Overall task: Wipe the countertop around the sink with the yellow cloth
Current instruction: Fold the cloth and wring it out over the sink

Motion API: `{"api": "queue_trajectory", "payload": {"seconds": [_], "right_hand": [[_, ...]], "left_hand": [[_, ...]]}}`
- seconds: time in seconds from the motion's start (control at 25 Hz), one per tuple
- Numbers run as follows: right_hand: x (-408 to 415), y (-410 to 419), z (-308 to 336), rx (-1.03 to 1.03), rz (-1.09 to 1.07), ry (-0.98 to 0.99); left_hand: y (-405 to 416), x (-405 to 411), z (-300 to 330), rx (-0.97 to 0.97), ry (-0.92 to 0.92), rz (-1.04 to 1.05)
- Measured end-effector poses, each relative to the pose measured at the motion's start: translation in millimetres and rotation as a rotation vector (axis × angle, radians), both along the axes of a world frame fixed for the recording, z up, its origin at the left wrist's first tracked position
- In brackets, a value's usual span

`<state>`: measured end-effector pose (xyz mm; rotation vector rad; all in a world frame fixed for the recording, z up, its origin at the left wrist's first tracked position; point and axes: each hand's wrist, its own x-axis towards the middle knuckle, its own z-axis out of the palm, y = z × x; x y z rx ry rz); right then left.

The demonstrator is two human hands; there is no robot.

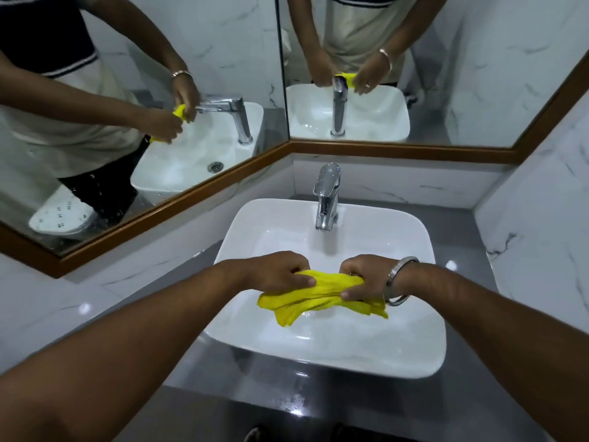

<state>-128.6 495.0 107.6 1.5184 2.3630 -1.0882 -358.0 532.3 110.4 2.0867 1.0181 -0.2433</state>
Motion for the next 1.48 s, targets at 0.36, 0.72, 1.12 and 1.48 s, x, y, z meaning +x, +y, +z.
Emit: {"api": "queue_trajectory", "payload": {"seconds": [0.36,0.72,1.12,1.48], "right_hand": [[-5.2,16.9,27.9,0.153,0.022,-0.184],[-22.0,-21.7,27.5,0.228,-0.204,-0.258],[-41.3,-99.5,34.2,0.500,-0.762,-0.261],[-12.7,-343.5,57.5,0.430,-1.379,-0.009]], "left_hand": [[5.0,2.9,27.3,0.376,0.126,0.042],[40.0,-37.3,20.5,0.568,0.069,-0.177],[47.9,-39.8,17.6,0.465,-0.275,-0.275],[-90.4,96.2,25.0,0.658,-0.436,-0.848]]}}
